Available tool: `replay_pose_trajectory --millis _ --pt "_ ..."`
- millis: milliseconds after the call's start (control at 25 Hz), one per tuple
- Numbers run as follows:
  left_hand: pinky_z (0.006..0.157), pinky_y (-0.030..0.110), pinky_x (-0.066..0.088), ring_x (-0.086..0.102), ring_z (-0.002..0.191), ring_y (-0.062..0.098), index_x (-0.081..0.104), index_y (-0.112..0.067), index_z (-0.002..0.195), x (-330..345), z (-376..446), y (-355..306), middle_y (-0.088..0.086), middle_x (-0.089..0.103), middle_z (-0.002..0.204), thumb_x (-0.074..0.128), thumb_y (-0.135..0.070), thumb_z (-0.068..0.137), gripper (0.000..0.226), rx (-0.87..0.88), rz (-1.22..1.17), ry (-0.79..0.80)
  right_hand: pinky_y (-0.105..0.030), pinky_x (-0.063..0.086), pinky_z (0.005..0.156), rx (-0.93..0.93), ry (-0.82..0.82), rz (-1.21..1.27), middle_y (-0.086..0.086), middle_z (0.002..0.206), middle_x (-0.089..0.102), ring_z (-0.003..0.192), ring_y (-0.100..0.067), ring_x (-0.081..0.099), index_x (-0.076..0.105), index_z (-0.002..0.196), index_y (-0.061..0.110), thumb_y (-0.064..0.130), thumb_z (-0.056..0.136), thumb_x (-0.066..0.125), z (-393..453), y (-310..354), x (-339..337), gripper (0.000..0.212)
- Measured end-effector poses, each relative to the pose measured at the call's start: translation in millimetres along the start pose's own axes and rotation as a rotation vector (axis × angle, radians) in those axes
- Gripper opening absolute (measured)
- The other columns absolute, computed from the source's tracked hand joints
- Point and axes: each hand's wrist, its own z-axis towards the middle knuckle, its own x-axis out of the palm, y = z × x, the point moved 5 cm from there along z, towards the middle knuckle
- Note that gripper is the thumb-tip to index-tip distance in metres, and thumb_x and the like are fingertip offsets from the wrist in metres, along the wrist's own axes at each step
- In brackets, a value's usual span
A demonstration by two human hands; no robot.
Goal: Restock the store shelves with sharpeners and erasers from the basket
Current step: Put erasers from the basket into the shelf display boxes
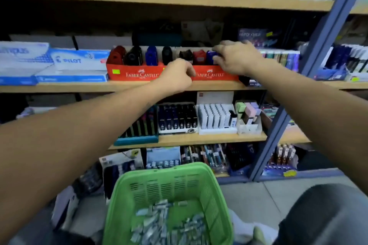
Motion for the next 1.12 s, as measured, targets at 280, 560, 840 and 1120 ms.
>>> replay_pose_trajectory --millis 280,560,840,1120 --pt "0.083 0.031 0.052 0.065 0.103 0.025 0.071 -0.004 0.106 74 -88 88 0.013 0.072 0.106 0.053 0.006 0.084 0.031 -0.106 0.036 0.172 -0.051 0.044 0.096 -0.098 -0.392 0.064 -0.024 0.151 0.038 0.133 -0.042 0.041 0.061 0.12 0.007 0.006 0.08 0.049 -76 108 55 0.041" --pt "0.063 0.029 0.04 0.061 0.082 0.031 0.055 -0.015 0.074 132 -137 151 0.009 0.061 0.08 0.051 0.004 0.082 0.02 -0.198 0.113 0.332 -0.038 0.048 0.071 -0.244 0.018 0.23 -0.012 0.11 0.062 0.101 -0.035 0.062 0.063 0.108 0.008 0.005 0.083 0.052 -130 188 162 0.028" --pt "0.065 0.036 0.046 0.058 0.084 0.03 0.054 -0.01 0.092 210 -185 216 0.011 0.06 0.093 0.053 0.0 0.08 0.015 -0.271 0.244 0.553 -0.04 0.052 0.076 -0.269 0.473 0.318 -0.009 0.112 0.064 0.097 -0.033 0.066 0.058 0.119 0.015 0.002 0.084 0.054 -190 241 275 0.037" --pt "0.072 0.038 0.058 0.065 0.082 0.023 0.064 -0.012 0.099 253 -196 240 0.005 0.066 0.092 0.06 -0.001 0.08 0.022 -0.35 0.207 0.611 -0.04 0.052 0.082 -0.215 0.573 0.337 -0.013 0.118 0.064 0.102 -0.033 0.066 0.059 0.117 0.009 0.005 0.088 0.055 -193 246 303 0.03"
